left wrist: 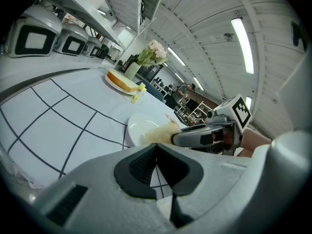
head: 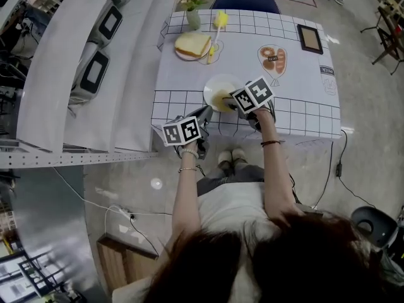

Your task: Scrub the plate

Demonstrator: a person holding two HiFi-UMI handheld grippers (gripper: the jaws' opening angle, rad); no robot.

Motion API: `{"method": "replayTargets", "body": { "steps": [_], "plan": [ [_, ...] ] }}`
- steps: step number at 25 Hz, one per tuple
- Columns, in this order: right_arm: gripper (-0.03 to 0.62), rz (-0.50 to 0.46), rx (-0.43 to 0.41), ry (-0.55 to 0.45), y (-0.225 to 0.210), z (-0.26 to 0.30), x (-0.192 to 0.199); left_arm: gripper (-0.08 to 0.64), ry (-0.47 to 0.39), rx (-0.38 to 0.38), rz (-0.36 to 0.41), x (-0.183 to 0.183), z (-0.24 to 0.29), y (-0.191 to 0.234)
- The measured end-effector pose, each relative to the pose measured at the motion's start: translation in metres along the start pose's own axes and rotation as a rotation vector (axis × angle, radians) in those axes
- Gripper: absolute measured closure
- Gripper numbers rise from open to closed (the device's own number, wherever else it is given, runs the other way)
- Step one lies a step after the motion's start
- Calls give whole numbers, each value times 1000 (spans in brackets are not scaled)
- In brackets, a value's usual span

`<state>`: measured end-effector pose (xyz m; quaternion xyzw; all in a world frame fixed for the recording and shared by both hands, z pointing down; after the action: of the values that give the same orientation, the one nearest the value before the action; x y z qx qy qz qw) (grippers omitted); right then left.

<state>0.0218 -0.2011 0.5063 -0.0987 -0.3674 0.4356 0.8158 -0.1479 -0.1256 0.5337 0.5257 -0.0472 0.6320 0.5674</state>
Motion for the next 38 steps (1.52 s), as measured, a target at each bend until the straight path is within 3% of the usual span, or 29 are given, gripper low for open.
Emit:
{"method": "replayTargets", "body": {
  "steps": [38],
  "plan": [
    [512,-48,-39,6,5,33,-34,549,-43,-45,-16,-20,-9,30]
  ]
}}
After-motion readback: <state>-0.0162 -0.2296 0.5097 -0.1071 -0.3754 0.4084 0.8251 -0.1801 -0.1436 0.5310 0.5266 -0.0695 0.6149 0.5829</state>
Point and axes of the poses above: the fingertips, and each gripper's own axes: z forward along the fingers, y to its left, x out of its underside, the point moved 9 cm from there along -z, backward along the fingers, and after that the axes turned 8 degrees about z, right-handed, at the moved point
